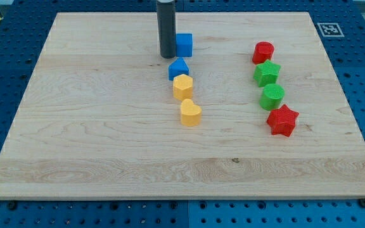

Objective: Slightly move the blue triangle below the blue cube

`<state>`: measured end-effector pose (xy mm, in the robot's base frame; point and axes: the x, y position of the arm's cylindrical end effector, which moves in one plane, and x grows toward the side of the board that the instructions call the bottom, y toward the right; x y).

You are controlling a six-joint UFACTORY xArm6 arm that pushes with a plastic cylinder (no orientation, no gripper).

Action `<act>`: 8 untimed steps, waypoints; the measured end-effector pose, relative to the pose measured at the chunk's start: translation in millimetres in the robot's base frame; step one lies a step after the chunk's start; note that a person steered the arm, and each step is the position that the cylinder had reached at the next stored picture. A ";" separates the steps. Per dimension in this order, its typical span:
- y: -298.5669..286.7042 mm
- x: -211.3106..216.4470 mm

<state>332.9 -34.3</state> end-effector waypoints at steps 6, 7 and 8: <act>-28.9 66.6; -8.3 66.6; -5.8 66.6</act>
<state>399.4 -40.1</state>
